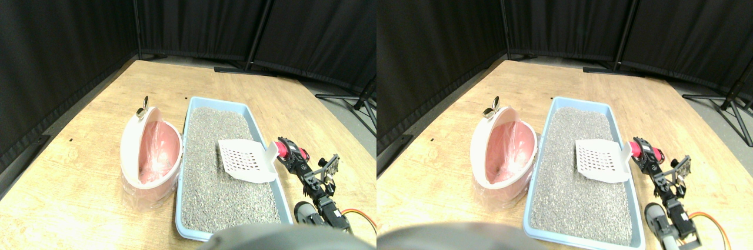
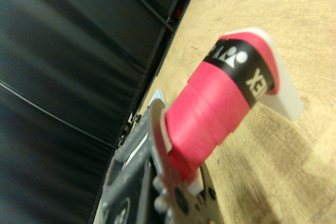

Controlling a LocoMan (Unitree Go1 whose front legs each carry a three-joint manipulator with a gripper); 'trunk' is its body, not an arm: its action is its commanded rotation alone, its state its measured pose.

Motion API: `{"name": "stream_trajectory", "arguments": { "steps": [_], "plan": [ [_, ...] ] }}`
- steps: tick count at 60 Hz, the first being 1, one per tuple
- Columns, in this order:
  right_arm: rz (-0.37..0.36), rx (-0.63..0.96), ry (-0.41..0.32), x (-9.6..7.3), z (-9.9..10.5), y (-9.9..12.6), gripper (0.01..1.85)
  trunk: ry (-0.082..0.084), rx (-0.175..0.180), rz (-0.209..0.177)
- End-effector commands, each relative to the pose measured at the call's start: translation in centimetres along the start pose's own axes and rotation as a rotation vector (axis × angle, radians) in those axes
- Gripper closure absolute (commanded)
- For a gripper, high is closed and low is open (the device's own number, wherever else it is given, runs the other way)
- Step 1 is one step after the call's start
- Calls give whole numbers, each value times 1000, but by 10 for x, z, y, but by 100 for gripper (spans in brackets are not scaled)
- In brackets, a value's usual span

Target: Scoop (unimanual)

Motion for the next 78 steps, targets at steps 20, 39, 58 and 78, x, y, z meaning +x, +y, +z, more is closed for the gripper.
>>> {"name": "stream_trajectory", "arguments": {
  "steps": [20, 39, 58, 78],
  "plan": [
    [-55, 74, -3, 2, -34, -13, 181, 3, -24, 6],
    [-177, 68, 190, -6, -35, -28, 142, 4, -22, -3],
    [-191, 106, 316, -26, -24, -30, 58, 9, -15, -14],
    [-98, 78, 215, -49, -4, -20, 62, 9, -5, -34]
  ]
}}
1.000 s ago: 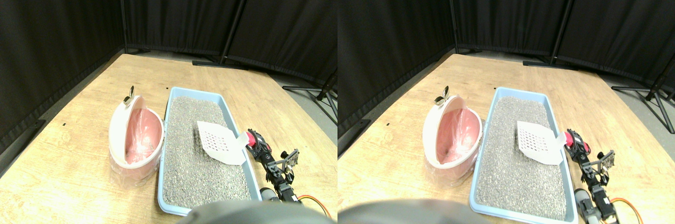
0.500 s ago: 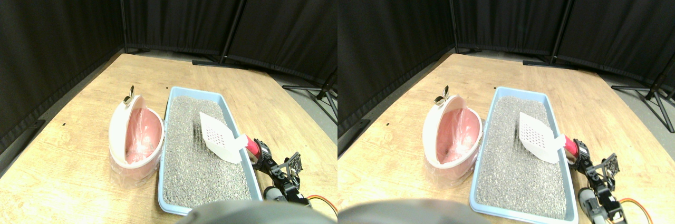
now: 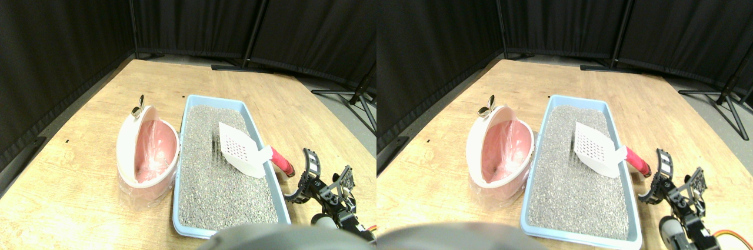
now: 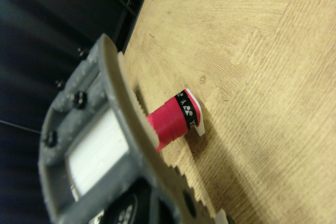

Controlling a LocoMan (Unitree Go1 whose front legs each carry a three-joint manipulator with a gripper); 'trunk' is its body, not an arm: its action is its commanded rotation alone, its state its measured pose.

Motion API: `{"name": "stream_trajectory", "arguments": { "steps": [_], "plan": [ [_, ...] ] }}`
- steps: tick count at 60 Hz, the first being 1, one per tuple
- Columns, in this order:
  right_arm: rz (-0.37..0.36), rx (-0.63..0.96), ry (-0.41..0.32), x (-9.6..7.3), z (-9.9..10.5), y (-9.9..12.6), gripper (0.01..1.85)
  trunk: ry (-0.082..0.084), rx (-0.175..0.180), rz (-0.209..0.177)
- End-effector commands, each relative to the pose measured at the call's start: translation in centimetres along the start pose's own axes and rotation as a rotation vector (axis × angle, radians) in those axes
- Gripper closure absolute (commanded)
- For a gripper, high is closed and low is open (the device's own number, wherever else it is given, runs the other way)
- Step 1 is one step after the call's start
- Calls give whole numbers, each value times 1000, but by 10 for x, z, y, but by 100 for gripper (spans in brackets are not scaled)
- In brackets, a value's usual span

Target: Scoop (unimanual)

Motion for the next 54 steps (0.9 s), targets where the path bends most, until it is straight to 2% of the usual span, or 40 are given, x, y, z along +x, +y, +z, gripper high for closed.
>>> {"name": "stream_trajectory", "arguments": {
  "steps": [1, 8, 11, 13, 18, 20, 23, 31, 36, 37, 41, 46, 54],
  "plan": [
    [33, -30, -85, -8, 12, 9, 64, -1, -14, -14],
    [58, -71, -172, -20, 16, 13, 84, -2, -6, -31],
    [83, -111, -235, -28, 20, 15, 111, -3, -2, -41],
    [83, -123, -245, -29, 20, 15, 115, -3, 0, -45],
    [130, -158, -342, -32, 21, 14, 153, -3, 7, -61],
    [140, -165, -355, -32, 21, 13, 157, -3, 9, -65],
    [161, -165, -384, -32, 21, 12, 180, -3, 11, -73],
    [177, -221, -435, -35, 21, 8, 181, -5, 18, -94],
    [173, -255, -468, -37, 20, 5, 181, -5, 18, -94],
    [166, -282, -467, -38, 20, 4, 181, -7, 22, -108],
    [168, -320, -474, -41, 19, 3, 181, -6, 23, -112],
    [131, -356, -467, -47, 18, 2, 181, -2, 29, -117],
    [135, -387, -465, -52, 16, 3, 181, -4, 28, -122]
  ]
}}
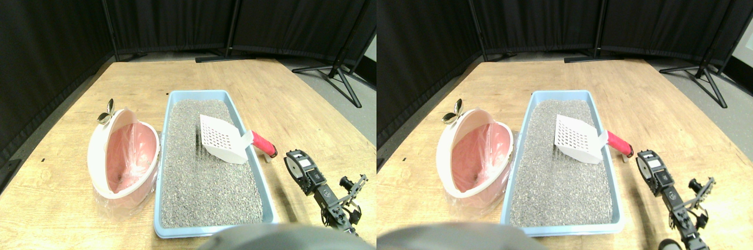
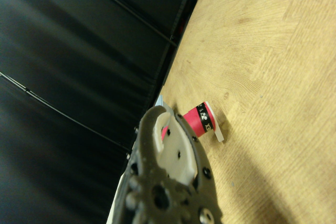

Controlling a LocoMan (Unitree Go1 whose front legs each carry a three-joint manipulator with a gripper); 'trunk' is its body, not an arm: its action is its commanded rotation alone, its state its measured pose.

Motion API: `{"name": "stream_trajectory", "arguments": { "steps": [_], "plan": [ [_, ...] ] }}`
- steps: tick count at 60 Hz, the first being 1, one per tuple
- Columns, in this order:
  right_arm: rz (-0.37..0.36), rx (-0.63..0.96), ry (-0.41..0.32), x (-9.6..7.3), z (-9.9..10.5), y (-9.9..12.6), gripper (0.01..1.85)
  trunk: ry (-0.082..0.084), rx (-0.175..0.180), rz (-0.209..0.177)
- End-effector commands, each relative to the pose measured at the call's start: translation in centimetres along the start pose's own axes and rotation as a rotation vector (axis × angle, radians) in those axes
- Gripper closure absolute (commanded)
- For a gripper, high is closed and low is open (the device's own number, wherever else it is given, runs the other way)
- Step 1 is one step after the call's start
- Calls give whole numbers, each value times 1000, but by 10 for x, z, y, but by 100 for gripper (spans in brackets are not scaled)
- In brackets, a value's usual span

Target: Scoop (unimanual)

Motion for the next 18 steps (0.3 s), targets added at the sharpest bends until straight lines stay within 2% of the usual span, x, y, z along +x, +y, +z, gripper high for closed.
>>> {"name": "stream_trajectory", "arguments": {
  "steps": [1, 18],
  "plan": [
    [20, -5, -43, -3, 9, 5, 181, -21, -20, -10],
    [30, -1, -45, -6, 8, 7, 181, -22, -25, -8]
  ]
}}
